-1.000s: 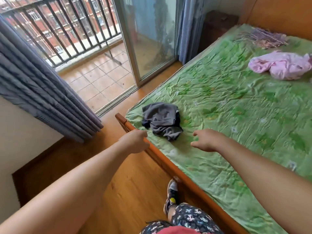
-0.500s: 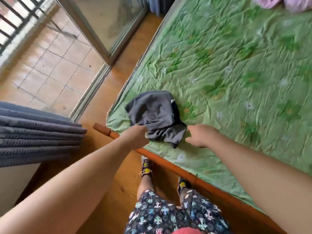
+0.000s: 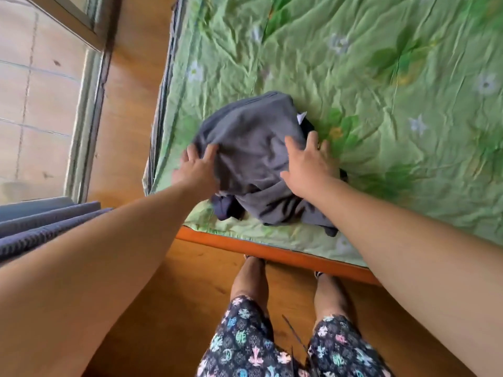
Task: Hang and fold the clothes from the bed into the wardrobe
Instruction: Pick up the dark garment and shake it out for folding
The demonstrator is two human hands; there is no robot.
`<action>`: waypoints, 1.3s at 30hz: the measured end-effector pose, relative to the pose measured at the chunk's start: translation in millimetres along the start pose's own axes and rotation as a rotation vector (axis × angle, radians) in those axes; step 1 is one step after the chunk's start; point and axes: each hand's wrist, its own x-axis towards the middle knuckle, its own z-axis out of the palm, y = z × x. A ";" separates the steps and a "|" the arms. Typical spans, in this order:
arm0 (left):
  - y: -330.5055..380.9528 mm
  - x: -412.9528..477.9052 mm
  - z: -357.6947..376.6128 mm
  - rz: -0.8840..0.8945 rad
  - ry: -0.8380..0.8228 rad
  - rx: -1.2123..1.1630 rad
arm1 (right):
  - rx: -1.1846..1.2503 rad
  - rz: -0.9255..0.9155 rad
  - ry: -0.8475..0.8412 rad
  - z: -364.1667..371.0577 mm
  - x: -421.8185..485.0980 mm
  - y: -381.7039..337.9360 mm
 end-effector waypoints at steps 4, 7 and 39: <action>-10.1 18.3 2.6 0.128 0.083 -0.006 | 0.016 0.039 -0.149 4.2 10.9 -5.2; -12.2 17.6 -7.8 0.167 0.080 -0.187 | 0.066 0.022 -0.120 -4.9 4.5 -1.4; 294.2 -354.0 -421.0 0.715 0.589 -0.558 | 0.767 -0.266 0.911 -401.5 -272.2 177.2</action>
